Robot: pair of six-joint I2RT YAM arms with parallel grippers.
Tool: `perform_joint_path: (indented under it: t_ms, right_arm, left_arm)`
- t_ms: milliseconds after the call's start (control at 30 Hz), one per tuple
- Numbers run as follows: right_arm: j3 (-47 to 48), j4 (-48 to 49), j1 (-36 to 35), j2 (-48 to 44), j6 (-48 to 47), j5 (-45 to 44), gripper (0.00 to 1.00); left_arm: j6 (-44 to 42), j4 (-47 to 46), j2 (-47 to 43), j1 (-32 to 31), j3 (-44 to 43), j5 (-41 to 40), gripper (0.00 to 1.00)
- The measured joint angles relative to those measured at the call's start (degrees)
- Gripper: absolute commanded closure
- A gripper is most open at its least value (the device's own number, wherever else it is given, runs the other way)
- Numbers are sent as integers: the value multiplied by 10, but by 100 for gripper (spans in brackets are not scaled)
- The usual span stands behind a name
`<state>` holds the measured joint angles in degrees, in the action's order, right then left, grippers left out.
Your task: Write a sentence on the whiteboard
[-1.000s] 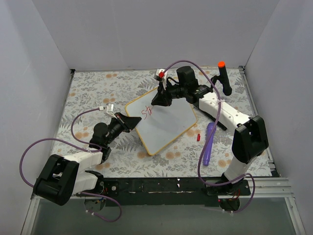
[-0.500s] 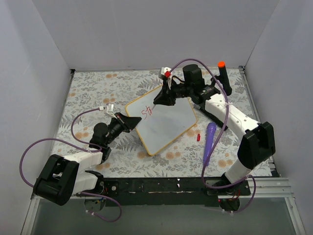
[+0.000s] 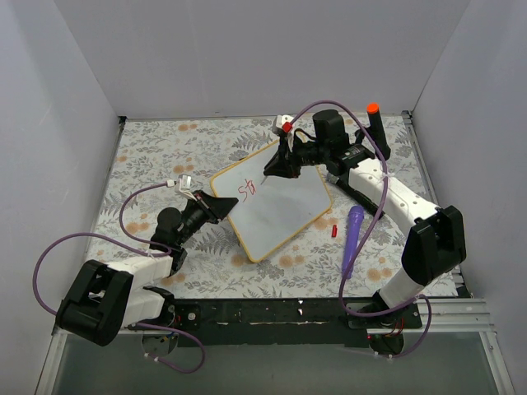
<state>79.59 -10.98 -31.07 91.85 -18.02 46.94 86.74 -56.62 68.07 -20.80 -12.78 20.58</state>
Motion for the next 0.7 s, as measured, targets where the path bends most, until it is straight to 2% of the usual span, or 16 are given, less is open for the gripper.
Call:
perform_joint_path:
  t_ms: [700]
  right_arm:
    - [-17,4,2,0,-4,23,99]
  left_arm:
    - [0,-1,0,0,0,0,100]
